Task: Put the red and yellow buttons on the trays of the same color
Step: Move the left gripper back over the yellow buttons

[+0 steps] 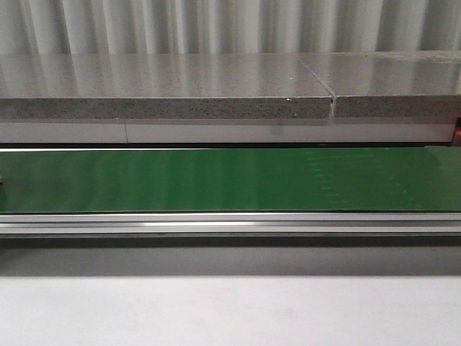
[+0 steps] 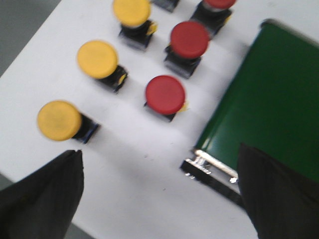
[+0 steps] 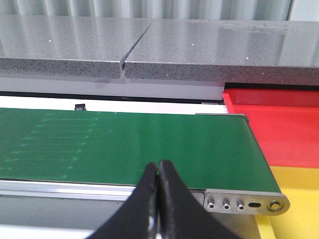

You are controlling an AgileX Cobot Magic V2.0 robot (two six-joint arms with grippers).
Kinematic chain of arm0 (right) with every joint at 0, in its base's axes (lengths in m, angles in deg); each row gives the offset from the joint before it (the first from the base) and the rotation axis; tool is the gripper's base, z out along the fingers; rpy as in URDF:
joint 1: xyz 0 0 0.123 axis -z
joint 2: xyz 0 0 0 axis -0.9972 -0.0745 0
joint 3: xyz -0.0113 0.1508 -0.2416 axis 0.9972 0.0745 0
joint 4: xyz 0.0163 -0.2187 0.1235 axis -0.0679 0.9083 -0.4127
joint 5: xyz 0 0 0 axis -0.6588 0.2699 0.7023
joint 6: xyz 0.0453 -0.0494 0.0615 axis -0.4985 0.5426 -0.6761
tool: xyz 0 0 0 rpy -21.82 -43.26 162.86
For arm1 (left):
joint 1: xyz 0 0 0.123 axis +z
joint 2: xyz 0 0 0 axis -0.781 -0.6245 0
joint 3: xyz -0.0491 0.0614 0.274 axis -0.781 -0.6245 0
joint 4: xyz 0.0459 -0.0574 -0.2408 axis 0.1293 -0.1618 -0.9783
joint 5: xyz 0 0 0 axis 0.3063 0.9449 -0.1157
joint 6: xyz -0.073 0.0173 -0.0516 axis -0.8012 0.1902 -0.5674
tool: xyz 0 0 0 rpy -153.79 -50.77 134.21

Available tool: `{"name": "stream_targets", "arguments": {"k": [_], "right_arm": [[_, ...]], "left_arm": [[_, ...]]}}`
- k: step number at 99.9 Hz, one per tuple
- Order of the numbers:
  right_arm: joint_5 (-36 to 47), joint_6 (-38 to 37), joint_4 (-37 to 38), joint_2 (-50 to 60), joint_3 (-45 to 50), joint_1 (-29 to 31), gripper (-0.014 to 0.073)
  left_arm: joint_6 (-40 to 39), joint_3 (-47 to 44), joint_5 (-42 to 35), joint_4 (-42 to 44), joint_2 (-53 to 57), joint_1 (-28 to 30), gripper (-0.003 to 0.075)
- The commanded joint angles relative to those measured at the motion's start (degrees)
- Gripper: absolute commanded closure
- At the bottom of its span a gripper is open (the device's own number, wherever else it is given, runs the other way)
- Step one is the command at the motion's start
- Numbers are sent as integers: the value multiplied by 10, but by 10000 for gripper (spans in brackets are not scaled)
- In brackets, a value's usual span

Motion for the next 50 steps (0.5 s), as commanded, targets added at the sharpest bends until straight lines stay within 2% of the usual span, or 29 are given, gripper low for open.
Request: {"name": "stream_targets", "arguments": {"k": [1,17,50], "right_arm": [[49,1,6,9,1,1,661],[49,1,6,9,1,1,661],[49,1,6,9,1,1,661]], "left_arm": [[-7,-19,-44,6,19,36,122],[-23,-81,-97,6,14,94,122],[-38,-92,-132,27,-38,120,122]]}}
